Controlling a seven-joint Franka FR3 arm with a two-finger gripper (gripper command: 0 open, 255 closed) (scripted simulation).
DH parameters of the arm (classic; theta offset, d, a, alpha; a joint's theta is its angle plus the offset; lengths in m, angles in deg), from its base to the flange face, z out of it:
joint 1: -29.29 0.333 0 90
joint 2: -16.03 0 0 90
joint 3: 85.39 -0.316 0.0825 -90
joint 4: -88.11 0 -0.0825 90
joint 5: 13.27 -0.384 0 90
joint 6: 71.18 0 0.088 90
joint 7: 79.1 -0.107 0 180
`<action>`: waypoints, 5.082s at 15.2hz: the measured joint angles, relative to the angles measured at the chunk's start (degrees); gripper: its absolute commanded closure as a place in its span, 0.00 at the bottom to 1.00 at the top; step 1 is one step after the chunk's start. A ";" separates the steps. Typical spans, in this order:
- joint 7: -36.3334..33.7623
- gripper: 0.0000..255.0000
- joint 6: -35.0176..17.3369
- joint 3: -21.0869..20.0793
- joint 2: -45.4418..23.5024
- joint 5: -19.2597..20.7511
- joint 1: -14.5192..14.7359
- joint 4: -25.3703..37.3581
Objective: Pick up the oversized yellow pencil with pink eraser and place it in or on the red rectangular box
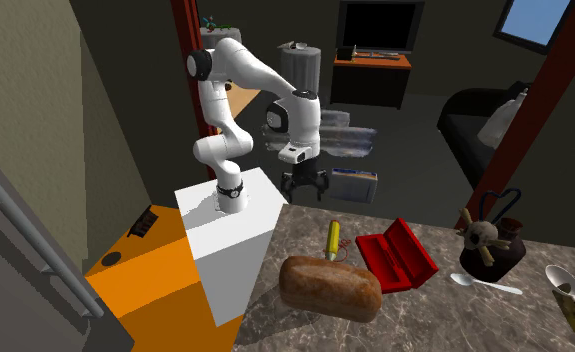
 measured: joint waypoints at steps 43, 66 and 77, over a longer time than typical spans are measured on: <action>-26.75 1.00 -11.16 -5.59 -31.83 14.02 -0.68 13.57; -21.94 1.00 4.80 -6.47 -23.61 8.01 -1.59 22.50; -28.13 1.00 13.27 -7.75 -37.86 14.97 3.27 43.00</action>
